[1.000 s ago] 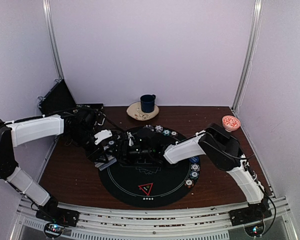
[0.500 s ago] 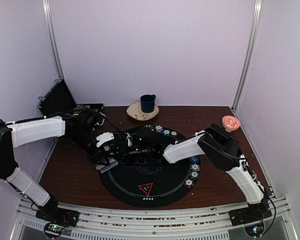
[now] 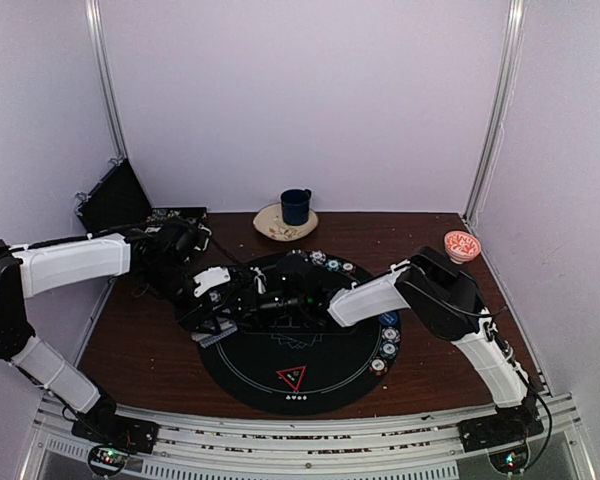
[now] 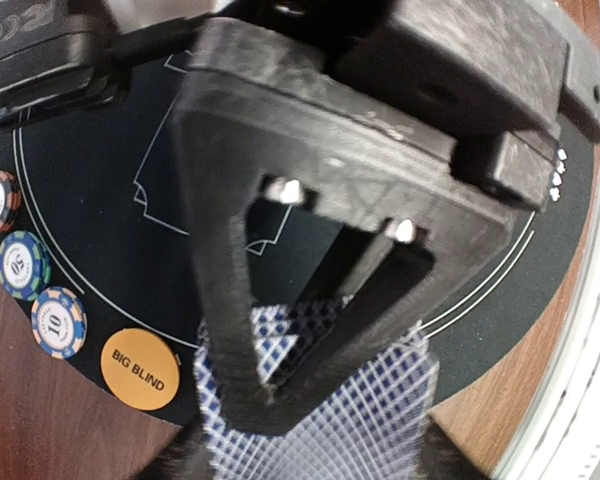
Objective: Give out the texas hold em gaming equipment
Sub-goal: Pass from the left arm to the right, then pass from the right arm to the left
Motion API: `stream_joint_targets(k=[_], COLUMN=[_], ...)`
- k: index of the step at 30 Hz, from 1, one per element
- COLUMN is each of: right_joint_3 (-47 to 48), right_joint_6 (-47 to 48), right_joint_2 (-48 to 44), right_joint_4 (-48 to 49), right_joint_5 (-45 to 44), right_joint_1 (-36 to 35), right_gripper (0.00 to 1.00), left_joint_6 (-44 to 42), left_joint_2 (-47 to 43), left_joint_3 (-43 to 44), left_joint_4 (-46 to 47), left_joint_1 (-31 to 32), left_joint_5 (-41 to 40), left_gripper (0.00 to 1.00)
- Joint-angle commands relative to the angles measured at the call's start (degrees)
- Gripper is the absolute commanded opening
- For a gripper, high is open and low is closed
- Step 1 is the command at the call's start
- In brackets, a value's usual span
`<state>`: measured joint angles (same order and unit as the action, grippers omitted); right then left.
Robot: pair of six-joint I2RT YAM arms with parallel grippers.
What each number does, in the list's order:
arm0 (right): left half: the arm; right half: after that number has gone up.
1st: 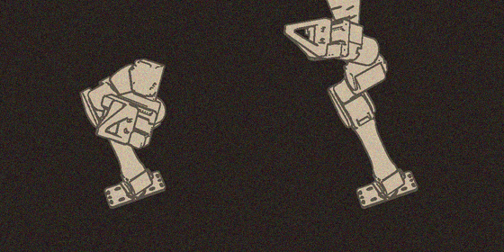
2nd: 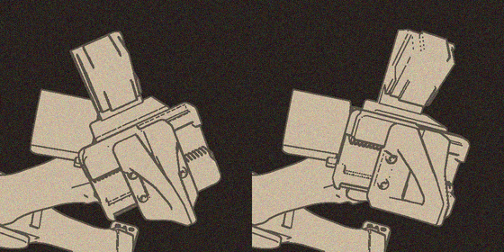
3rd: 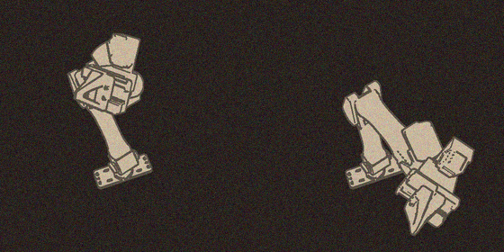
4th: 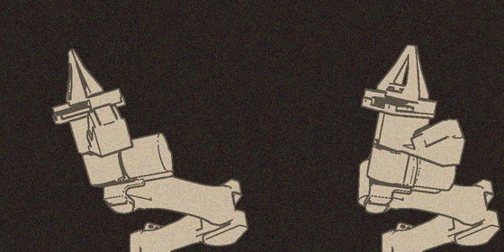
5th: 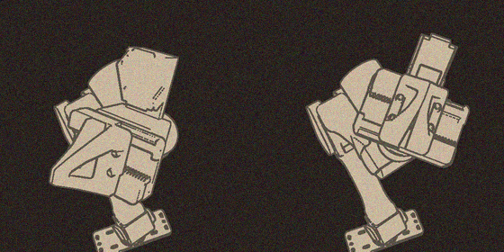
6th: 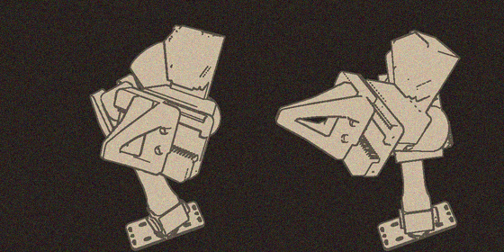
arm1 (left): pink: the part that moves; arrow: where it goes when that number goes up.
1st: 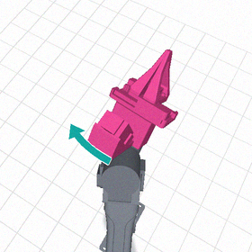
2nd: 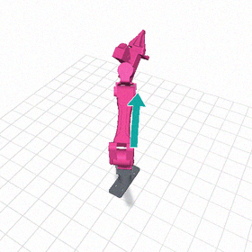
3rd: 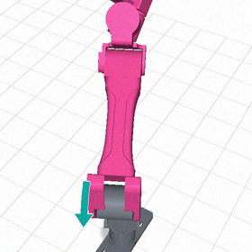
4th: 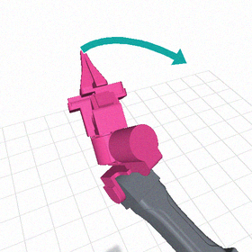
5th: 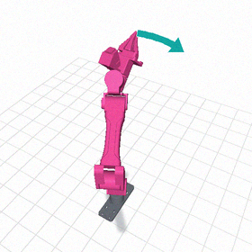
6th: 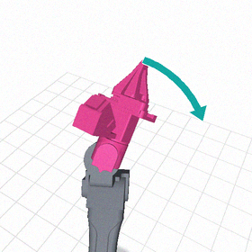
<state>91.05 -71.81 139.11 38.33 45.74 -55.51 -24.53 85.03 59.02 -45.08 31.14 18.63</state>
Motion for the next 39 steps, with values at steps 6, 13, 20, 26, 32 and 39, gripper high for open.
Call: stream_joint_targets(k=[6, 13, 20, 26, 32, 39], right_joint_3=[-4.38, -12.18, -15.64, -16.06, -17.02, -18.58], right_joint_6=[0.93, 1.57, 2.03, 1.43, 1.35, -0.43], right_joint_2=[-6.64, -13.14, -14.66, -14.75, -15.42, -15.88], right_joint_4=[1.63, 3.53, 4.46, 5.38, 6.16, 9.43], right_joint_5=[-0.80, -4.41, -5.56, -6.27, -6.76, -6.31], right_joint_1=[0.53, 2.12, 2.13, 2.24, 2.29, 2.37], right_gripper=[0.00, 0.00, 0.00, 0.00, 0.00, 0.00], left_joint_6=[-0.72, -2.82, -5.34, -4.94, -4.84, -3.99], left_joint_2=[-2.94, -3.21, -1.34, 0.41, 1.78, 1.34], left_joint_3=[-0.65, -1.53, -0.17, -0.37, -1.25, -2.99], left_joint_4=[3.07, 3.79, 5.63, 8.79, 10.01, 12.37], left_joint_1=[0.23, 0.22, 0.84, 3.99, 4.52, 4.53], left_joint_5=[-0.09, 1.73, 6.64, 5.54, 3.51, 2.37], left_gripper=[0.98, 0.98, 0.98, 0.98, 0.98, 0.98])
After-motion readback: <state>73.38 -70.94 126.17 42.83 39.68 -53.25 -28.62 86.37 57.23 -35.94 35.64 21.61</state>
